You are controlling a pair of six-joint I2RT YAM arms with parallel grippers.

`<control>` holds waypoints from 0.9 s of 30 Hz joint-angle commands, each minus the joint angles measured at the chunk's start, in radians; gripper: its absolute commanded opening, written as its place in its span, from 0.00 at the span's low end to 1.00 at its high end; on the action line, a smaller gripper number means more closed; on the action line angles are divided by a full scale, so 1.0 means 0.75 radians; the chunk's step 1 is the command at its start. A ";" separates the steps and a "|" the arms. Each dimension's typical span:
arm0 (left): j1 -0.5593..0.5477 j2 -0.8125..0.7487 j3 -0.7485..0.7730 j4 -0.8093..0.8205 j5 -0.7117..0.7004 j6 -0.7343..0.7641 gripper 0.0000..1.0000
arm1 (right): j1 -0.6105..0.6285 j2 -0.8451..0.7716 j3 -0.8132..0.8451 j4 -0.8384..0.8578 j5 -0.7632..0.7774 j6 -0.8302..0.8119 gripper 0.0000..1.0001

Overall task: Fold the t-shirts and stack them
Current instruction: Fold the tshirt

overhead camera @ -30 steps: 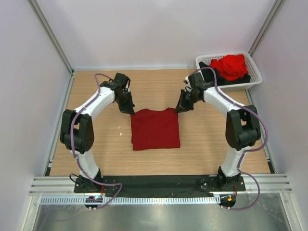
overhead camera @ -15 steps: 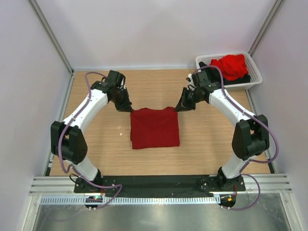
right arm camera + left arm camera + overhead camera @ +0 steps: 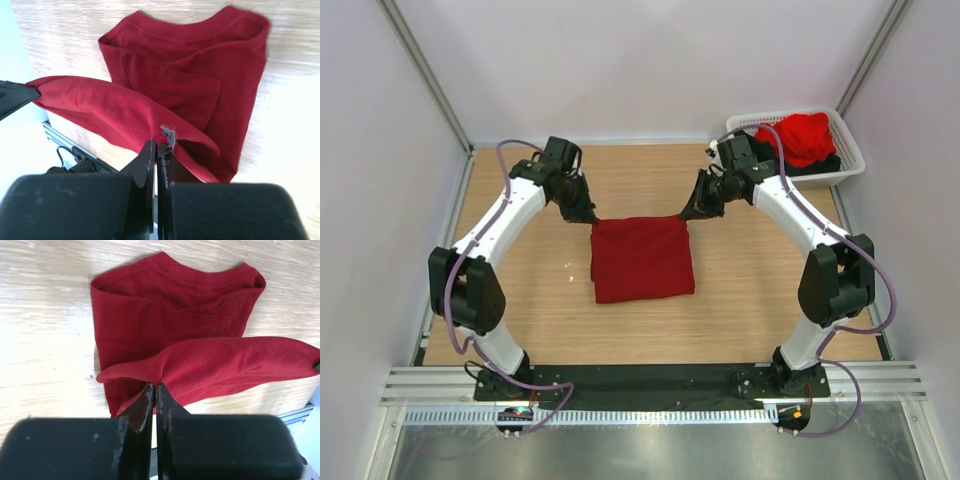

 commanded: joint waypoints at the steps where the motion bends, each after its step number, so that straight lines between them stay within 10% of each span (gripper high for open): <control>1: 0.005 0.049 0.077 -0.003 -0.031 0.020 0.00 | -0.001 0.052 0.090 0.023 0.016 -0.013 0.01; 20: 0.096 0.473 0.272 0.083 -0.106 0.161 0.01 | -0.040 0.440 0.221 0.229 0.043 -0.074 0.05; 27: 0.164 0.639 0.503 -0.005 -0.139 0.172 0.29 | -0.060 0.578 0.474 0.176 0.167 -0.125 0.35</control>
